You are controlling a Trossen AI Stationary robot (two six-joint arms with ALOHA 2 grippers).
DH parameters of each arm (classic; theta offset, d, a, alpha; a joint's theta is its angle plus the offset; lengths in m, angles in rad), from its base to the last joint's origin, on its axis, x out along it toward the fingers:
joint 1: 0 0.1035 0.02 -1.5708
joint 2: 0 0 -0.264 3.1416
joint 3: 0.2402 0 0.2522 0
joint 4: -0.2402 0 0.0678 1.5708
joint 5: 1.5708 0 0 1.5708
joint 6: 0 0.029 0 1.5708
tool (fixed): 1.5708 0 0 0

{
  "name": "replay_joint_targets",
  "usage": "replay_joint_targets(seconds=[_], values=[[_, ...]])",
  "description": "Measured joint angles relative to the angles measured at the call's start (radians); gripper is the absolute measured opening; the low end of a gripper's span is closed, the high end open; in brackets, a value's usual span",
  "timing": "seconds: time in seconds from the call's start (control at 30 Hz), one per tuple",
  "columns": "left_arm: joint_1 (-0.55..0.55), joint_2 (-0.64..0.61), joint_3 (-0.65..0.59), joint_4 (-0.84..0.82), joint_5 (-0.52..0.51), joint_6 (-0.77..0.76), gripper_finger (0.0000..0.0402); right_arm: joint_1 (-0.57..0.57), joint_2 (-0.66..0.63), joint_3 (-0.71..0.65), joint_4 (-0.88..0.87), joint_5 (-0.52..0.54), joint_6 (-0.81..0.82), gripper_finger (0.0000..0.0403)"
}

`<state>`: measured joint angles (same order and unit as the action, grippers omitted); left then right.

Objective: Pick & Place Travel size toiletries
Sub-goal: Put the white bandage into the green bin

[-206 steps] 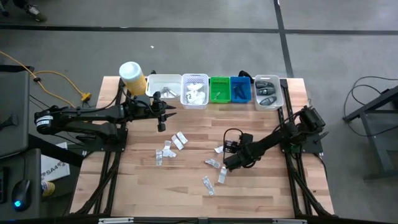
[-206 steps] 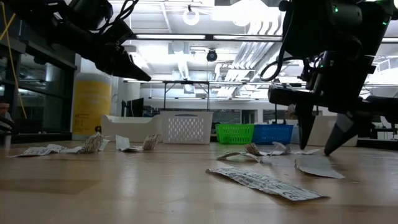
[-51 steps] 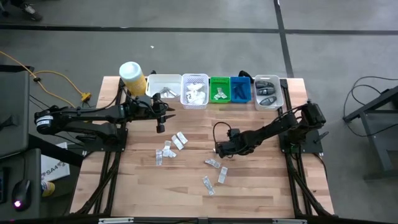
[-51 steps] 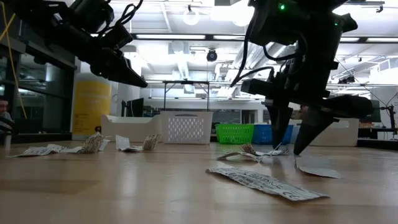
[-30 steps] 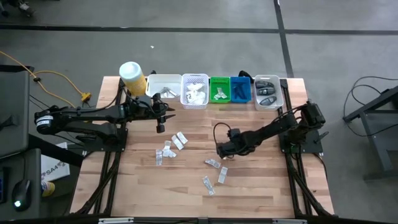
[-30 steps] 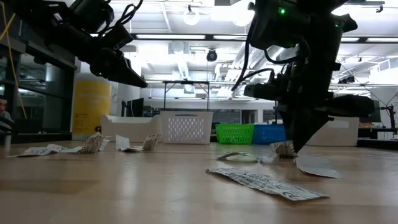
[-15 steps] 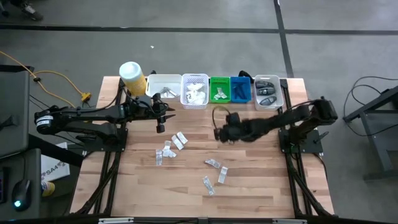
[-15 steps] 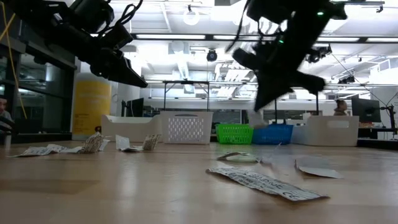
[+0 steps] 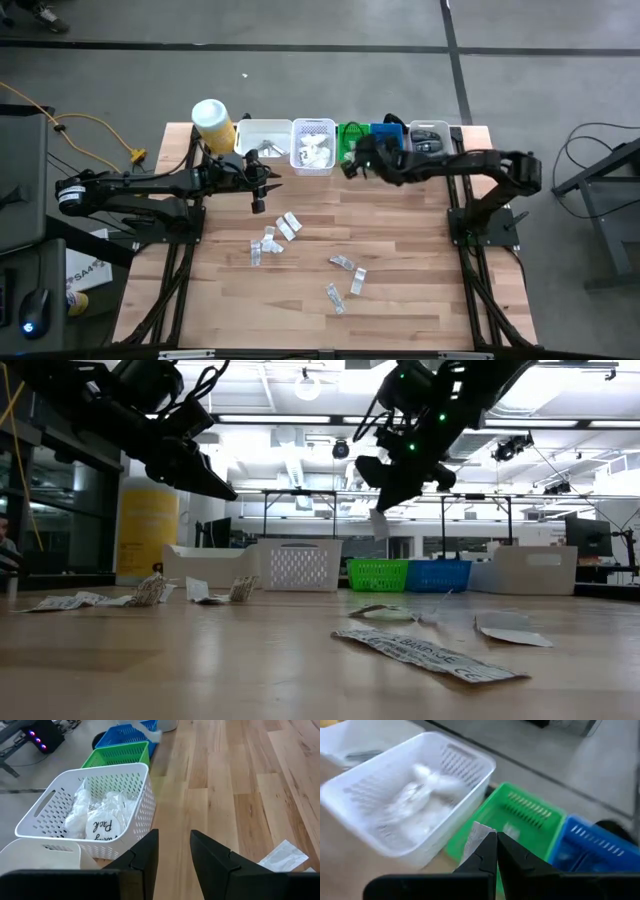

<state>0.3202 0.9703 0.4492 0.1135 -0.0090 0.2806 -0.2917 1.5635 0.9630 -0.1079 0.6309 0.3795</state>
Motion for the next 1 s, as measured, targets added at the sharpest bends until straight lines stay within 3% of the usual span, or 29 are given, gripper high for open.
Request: replay_joint_targets(seconds=[0.23,0.57,0.8,0.87,1.0], values=[[0.000,0.000,0.000,0.004,-0.001,0.003,0.0110,-0.146,0.040,0.000,0.091,-0.070,-0.198,0.0003],[0.000,0.000,0.000,0.004,-0.001,0.003,0.0110,-0.247,0.110,0.001,0.115,-0.223,-0.208,0.0018],[0.000,0.000,0.000,0.004,-0.001,0.004,0.0110,-0.245,0.101,0.001,0.083,-0.239,-0.148,0.0103],[0.000,0.000,0.000,0.004,-0.001,0.004,0.0110,-0.244,0.076,0.001,0.033,-0.305,-0.113,0.0132],[0.000,0.000,0.000,-0.001,-0.001,0.006,0.0110,-0.239,0.003,0.001,-0.112,-0.537,-0.005,0.0175]])
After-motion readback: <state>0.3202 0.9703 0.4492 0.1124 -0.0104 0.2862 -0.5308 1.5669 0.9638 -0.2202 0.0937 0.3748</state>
